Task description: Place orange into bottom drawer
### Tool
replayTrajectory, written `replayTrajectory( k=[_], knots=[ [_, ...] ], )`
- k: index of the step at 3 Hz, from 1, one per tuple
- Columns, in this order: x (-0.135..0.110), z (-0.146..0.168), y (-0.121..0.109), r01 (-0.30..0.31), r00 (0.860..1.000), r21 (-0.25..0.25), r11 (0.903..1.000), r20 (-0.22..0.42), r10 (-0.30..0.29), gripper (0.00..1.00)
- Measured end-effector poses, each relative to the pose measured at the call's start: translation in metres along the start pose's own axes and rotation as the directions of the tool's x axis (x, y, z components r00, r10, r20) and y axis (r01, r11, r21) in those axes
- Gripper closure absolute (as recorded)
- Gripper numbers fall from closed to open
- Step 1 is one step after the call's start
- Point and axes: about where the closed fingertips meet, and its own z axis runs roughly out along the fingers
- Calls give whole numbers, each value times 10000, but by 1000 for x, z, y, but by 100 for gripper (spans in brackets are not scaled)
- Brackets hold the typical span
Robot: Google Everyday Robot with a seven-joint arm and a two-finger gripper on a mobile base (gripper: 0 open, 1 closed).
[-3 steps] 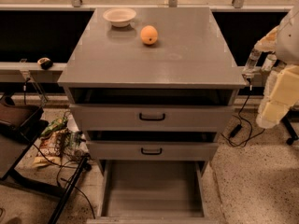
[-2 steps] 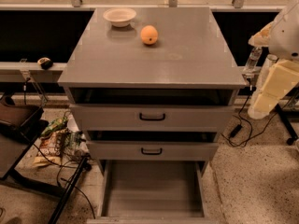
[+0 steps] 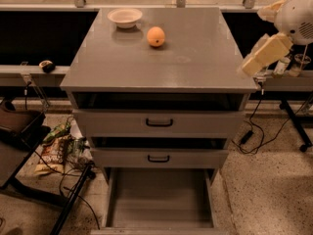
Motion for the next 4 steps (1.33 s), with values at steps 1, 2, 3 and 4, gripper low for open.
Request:
replayTrajectory(
  k=[1, 2, 3, 4],
  knots=[
    [-18, 27, -39, -364, 9890, 316, 9988, 1445, 315, 0],
    [-21, 46, -55, -727, 9820, 367, 9967, 1775, 651, 0],
    [-21, 49, -57, -777, 9811, 365, 9963, 1803, 699, 0],
    [-26, 62, -56, -715, 9764, 261, 9971, 2060, 646, 0]
  ],
)
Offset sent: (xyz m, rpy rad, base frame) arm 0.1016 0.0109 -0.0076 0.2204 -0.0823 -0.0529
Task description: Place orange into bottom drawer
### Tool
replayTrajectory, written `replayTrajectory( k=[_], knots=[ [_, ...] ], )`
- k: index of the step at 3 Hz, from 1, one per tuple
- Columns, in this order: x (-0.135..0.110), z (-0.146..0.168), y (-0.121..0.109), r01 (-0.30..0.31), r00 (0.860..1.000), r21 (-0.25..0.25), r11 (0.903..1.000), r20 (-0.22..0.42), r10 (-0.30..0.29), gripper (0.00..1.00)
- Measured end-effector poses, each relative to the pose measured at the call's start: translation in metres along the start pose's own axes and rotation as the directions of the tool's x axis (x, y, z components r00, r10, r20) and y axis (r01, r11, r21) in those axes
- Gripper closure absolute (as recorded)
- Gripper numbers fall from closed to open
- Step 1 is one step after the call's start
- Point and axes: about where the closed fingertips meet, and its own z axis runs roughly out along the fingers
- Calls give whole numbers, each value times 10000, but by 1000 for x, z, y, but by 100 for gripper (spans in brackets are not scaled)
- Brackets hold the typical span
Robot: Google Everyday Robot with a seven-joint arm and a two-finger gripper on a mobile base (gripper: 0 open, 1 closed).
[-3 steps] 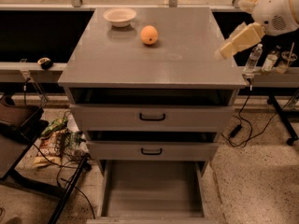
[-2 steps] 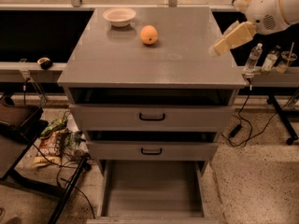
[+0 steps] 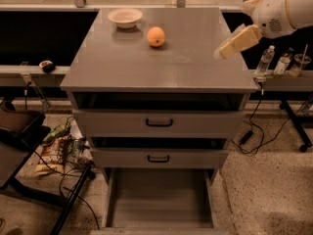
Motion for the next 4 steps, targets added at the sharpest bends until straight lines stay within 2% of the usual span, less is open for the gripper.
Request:
replayTrajectory(
  k=[1, 2, 4],
  knots=[
    [-14, 50, -5, 188, 9975, -449, 9988, 694, -157, 0],
    [-22, 109, -19, 40, 9911, -828, 9966, 1326, 71, 0],
    [-30, 204, -37, -508, 9756, -1363, 9894, 2051, 784, 0]
  ],
)
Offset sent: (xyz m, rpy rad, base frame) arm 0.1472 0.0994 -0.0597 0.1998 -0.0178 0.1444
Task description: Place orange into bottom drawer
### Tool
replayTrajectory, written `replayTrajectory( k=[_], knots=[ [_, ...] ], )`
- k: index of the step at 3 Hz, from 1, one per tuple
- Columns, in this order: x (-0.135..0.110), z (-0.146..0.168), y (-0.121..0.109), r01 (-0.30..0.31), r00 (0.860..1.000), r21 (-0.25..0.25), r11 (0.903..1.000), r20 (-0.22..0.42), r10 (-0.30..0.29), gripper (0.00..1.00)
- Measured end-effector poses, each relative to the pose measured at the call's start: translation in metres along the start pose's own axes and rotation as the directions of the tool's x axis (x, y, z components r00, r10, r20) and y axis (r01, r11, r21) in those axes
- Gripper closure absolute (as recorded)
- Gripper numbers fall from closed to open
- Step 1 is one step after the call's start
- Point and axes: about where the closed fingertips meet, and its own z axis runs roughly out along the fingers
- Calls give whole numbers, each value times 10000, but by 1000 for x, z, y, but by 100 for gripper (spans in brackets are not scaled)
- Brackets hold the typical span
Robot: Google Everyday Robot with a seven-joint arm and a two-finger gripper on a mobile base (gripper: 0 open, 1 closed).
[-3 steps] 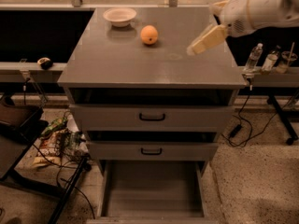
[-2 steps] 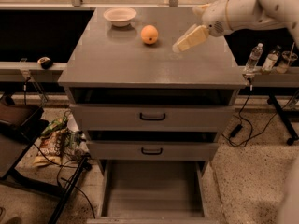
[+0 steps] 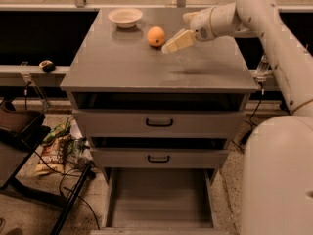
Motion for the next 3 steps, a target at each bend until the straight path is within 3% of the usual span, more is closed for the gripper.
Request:
replayTrajectory(
  k=[3],
  knots=[
    [-1, 73, 1, -333, 9994, -275, 9991, 102, 336, 0]
  ],
)
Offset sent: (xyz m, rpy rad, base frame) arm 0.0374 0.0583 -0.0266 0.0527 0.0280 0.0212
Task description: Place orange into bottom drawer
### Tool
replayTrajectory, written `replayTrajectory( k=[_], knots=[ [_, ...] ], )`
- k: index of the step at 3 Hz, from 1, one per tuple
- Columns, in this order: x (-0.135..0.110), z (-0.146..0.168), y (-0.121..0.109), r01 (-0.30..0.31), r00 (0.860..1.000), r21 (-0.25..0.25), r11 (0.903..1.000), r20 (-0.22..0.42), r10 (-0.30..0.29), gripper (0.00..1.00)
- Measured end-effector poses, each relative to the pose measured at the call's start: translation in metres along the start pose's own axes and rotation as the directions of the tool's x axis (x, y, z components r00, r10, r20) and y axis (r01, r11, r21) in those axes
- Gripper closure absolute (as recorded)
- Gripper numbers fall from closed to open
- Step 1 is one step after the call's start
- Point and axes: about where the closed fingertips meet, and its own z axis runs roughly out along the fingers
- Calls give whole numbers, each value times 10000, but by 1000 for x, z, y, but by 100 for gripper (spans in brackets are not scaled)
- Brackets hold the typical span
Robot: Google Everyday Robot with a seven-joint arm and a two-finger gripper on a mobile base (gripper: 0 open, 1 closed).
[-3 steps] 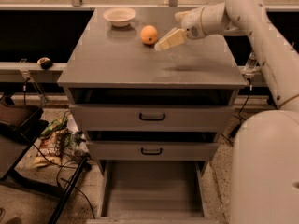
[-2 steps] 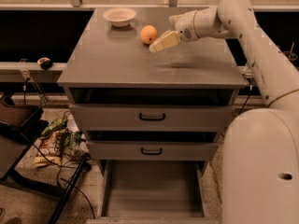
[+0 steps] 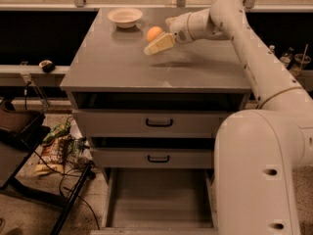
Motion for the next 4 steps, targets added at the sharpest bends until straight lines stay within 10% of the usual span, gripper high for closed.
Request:
replayTrajectory(
  k=[4],
  knots=[
    [21, 40, -22, -489, 9977, 503, 9975, -440, 511, 94]
  ],
)
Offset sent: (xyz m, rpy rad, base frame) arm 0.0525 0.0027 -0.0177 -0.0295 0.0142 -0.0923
